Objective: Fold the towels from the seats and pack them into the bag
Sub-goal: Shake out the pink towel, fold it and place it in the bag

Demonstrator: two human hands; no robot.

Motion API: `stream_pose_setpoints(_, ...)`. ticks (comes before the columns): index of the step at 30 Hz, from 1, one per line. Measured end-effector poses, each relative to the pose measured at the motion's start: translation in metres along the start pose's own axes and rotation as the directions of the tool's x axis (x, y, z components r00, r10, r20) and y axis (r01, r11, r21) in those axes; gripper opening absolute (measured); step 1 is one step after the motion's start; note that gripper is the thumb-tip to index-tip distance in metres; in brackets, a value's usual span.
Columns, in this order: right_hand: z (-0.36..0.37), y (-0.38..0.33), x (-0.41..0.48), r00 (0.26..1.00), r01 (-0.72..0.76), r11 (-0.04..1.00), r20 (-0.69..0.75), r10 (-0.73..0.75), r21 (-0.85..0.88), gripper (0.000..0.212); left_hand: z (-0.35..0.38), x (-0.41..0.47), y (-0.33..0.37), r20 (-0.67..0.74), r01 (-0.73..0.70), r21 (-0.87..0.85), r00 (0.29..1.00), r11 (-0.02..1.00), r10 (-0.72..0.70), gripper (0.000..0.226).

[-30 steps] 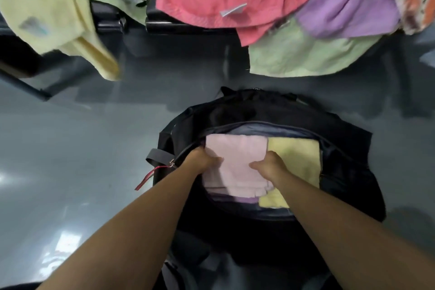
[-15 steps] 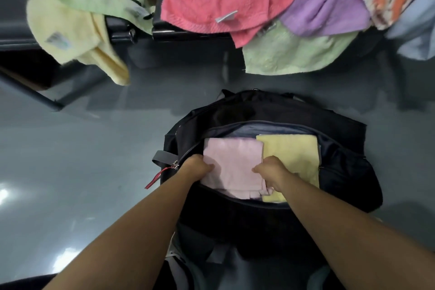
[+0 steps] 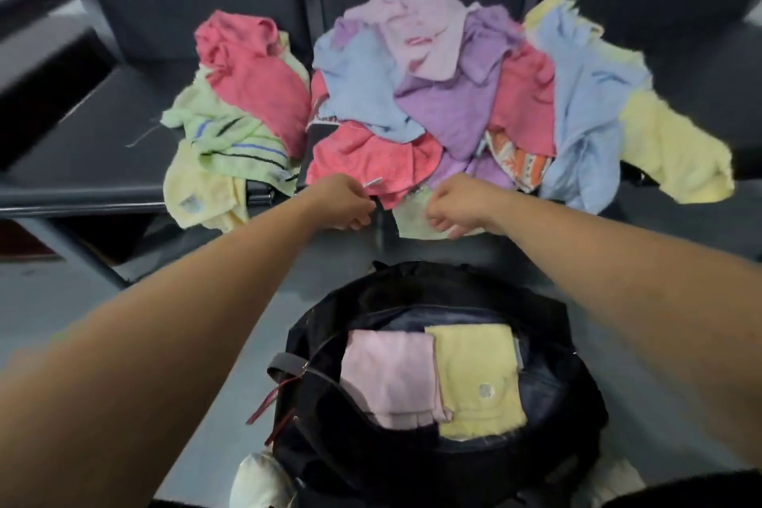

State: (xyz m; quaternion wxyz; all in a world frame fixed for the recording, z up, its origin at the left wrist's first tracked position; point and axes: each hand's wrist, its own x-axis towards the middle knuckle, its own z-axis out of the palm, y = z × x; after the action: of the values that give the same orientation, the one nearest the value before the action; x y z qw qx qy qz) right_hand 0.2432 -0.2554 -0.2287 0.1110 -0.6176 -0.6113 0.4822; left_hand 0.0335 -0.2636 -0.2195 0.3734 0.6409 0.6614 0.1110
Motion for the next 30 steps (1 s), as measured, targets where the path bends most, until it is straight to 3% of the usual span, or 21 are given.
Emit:
stream_pose_setpoints(3,-0.046,-0.03,-0.019,0.978,0.124,0.992,-0.163,-0.128,-0.037,0.01,-0.029,-0.004,0.035,-0.131,-0.102,-0.018,0.986,0.995,0.099,0.012)
stream_pose_setpoints(6,-0.082,-0.041,-0.023,0.918,0.159,0.98,-0.347,-0.192,-0.121,0.019,-0.04,0.001,0.056,-0.24,-0.166,0.112,0.952,0.98,0.189,0.007)
stream_pose_setpoints(10,-0.107,-0.035,-0.013,0.834,0.129,0.962,-0.498,-0.237,-0.241,0.023,-0.03,0.022,0.066,-0.307,-0.189,0.166,0.923,0.968,0.233,0.038)
stream_pose_setpoints(14,-0.112,-0.031,0.009,0.779,0.176,0.933,-0.535,-0.326,-0.313,0.02,-0.024,0.053,0.071,-0.371,-0.225,0.055,0.9,0.973,0.229,0.058)
stream_pose_setpoints(17,-0.116,-0.036,0.033,0.711,0.168,0.88,-0.564,-0.42,-0.444,0.052,-0.029,0.078,0.087,-0.395,-0.233,-0.069,0.899,0.97,0.188,0.065)
stream_pose_setpoints(19,-0.121,-0.047,0.049,0.676,0.194,0.854,-0.565,-0.473,-0.483,0.059,-0.036,0.097,0.098,-0.426,-0.228,-0.117,0.891,0.967,0.159,0.064)
stream_pose_setpoints(22,-0.13,-0.062,0.071,0.725,0.201,0.794,-0.458,-0.514,-0.574,0.067,-0.045,0.123,0.106,-0.42,-0.299,-0.07,0.874,0.952,0.244,0.054)
stream_pose_setpoints(26,-0.141,-0.062,0.093,0.758,0.226,0.788,-0.404,-0.512,-0.573,0.04,-0.048,0.146,0.109,-0.427,-0.319,0.14,0.835,0.937,0.348,0.025)
stream_pose_setpoints(30,-0.147,-0.068,0.092,0.64,0.32,0.762,-0.465,-0.612,-0.563,0.025,-0.055,0.151,0.109,-0.462,-0.327,0.091,0.823,0.941,0.331,0.013)
